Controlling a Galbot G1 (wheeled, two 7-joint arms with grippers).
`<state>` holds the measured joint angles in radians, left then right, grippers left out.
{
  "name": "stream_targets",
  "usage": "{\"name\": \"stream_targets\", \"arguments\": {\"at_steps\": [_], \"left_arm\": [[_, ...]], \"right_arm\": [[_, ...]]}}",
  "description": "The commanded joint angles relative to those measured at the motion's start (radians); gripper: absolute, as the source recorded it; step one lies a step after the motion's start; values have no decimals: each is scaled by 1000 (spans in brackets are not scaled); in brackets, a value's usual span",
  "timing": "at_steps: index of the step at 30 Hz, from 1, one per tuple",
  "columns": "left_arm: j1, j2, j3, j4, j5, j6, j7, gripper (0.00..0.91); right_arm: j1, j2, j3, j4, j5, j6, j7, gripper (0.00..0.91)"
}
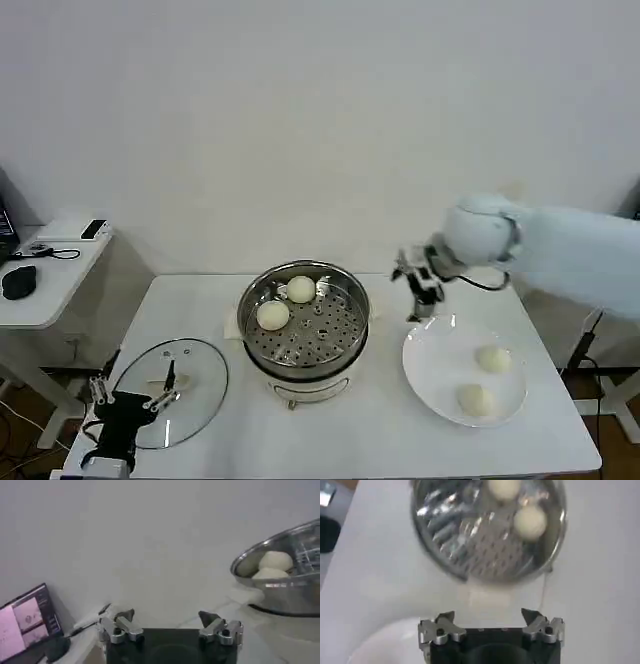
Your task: Take steamed baozi put them in steamer then cover it.
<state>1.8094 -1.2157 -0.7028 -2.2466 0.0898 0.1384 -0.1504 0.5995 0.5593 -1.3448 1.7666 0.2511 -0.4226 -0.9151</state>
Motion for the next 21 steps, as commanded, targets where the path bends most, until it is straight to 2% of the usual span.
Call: {"name": "stream_targets", "arguments": {"at_steps": [1, 3, 4, 5, 7, 9, 10, 14, 21], "left_arm": [[0, -1, 26, 10, 10, 0, 0, 907], [1, -4, 30, 12, 15, 0, 0, 907], [2, -5, 31, 13, 17, 0, 0, 907], [2, -6, 32, 14, 18, 0, 0, 907], [6, -7, 35, 18, 24, -1, -1, 907], [8, -7, 36, 22, 27, -1, -1, 907], [11, -8, 36, 22, 30, -2, -1, 907], [18, -8, 35, 24, 31, -3, -2, 907], [29, -17, 42, 28, 41, -9, -5, 907]], "right_arm": [[-260, -291, 174, 110, -172, 69, -35, 907], [-396, -325, 286, 115, -213, 86, -36, 907], [-503, -346, 380, 117, -231, 96, -37, 907], [-582, -352, 418, 117, -240, 98, -38, 907], [-755, -373, 584, 112, -288, 114, -46, 907], [-866, -377, 670, 106, -305, 124, -52, 907], [-973, -381, 785, 97, -328, 132, -59, 907], [-1064, -372, 862, 75, -349, 140, -66, 907], [-1067, -311, 871, 9, -372, 147, -75, 907]]}}
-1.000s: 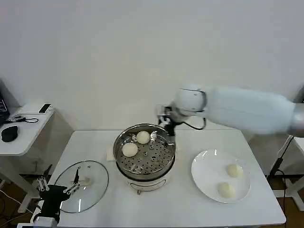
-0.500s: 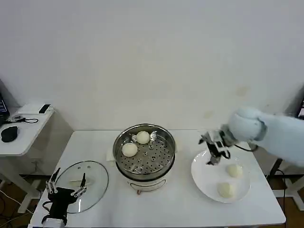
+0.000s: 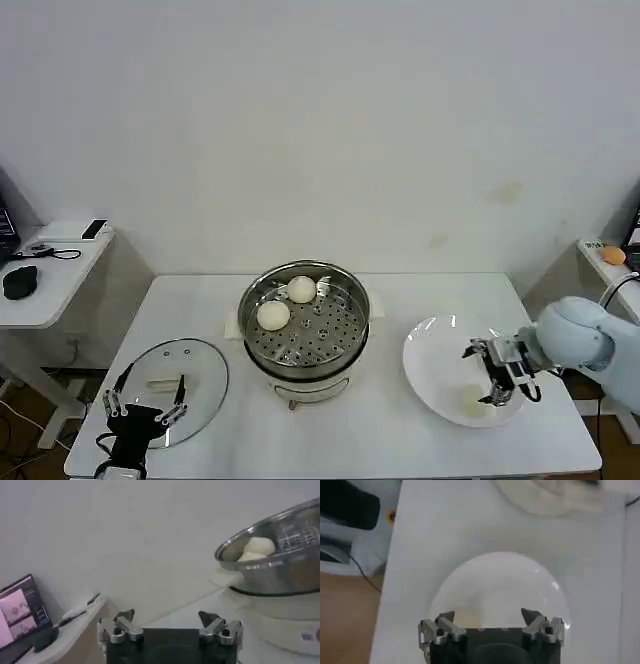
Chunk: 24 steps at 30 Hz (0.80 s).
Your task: Take steamed baozi put them in steamer then cover it.
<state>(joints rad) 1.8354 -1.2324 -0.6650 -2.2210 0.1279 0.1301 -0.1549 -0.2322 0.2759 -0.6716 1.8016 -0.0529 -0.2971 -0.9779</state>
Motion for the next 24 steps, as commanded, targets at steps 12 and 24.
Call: {"name": "stream_targets", "arguments": {"at_steps": [12, 24], "left_arm": [[15, -7, 1, -3, 10, -2, -1, 907], [12, -4, -6, 5, 10, 0, 0, 907]], "right_arm": [[-233, 65, 183, -120, -96, 26, -16, 907], [-181, 124, 128, -167, -92, 11, -19, 816]]}}
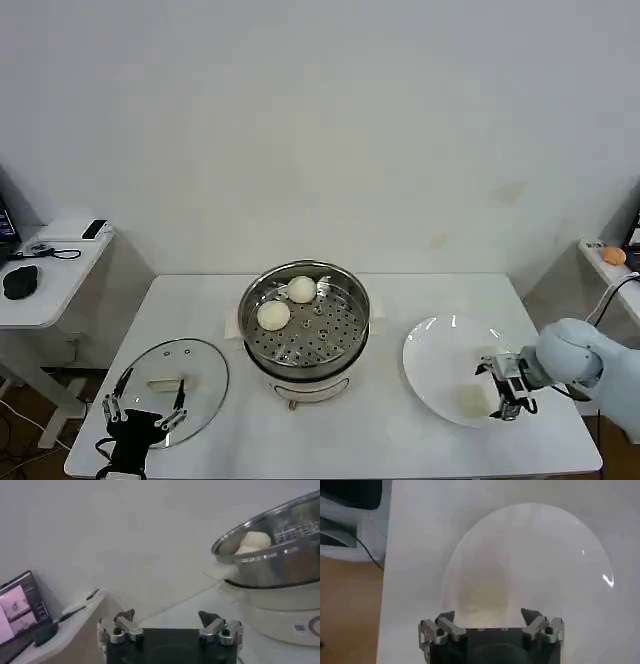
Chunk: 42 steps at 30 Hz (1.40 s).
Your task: Take steamed baozi put them in steamer then cover it.
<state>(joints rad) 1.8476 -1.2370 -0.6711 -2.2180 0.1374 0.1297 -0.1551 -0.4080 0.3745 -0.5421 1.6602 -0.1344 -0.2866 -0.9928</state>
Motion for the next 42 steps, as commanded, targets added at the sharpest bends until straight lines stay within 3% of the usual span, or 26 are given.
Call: {"name": "stream_targets", "arguments": {"at_steps": [1, 8, 13, 30, 36, 42], "left_arm": [[-1, 0, 0, 3, 0, 1, 0, 907], [-6, 1, 0, 4, -1, 3, 1, 907], [-9, 1, 0, 5, -1, 3, 0, 907], [1, -2, -5, -10, -2, 2, -2, 907], [0, 2, -4, -20, -2, 5, -1, 907], [-5, 5, 0, -22, -3, 5, 0, 907]], "right_arm": [[-4, 27, -3, -26, -9, -1, -4, 806], [5, 29, -18, -27, -4, -9, -14, 766], [6, 26, -21, -27, 13, -31, -7, 645], [20, 11, -23, -15, 43, -49, -28, 605], [133, -21, -59, 7, 67, -39, -51, 605], [342, -26, -181, 9, 124, -37, -62, 605]]}}
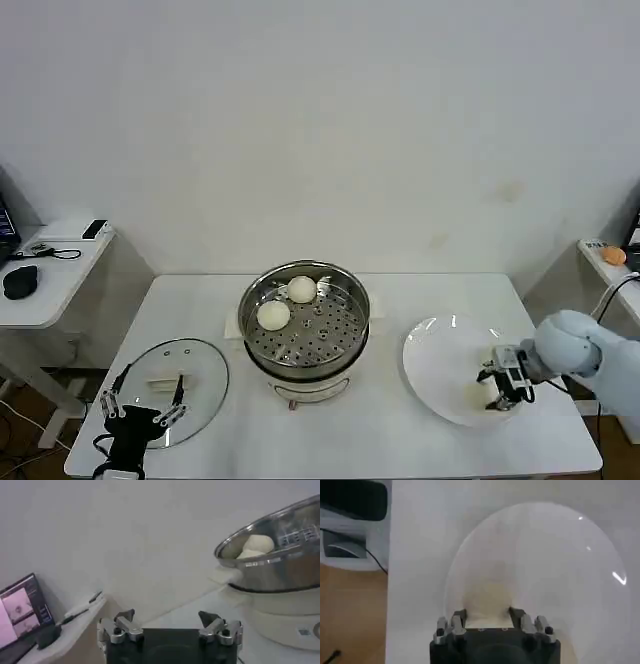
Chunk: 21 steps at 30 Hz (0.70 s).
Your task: Take steamed baozi put them in steamer then cover it.
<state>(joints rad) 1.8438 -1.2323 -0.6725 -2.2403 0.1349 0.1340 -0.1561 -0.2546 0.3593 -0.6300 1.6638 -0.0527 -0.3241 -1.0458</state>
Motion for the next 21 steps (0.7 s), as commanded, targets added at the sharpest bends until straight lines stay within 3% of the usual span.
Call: {"name": "stream_targets", "arguments": {"at_steps": [1, 12, 21], "left_arm": [[-1, 1, 2, 1, 0, 0, 0, 907], [-11, 9, -6, 6, -9, -1, 1, 907], [-19, 10, -28, 6, -26, 1, 2, 907]], "right_arm": [[242, -8, -122, 5, 56, 0, -10, 605], [760, 125, -403, -80, 206, -14, -11, 605], [893, 405, -478, -209, 268, -15, -2, 605]]}}
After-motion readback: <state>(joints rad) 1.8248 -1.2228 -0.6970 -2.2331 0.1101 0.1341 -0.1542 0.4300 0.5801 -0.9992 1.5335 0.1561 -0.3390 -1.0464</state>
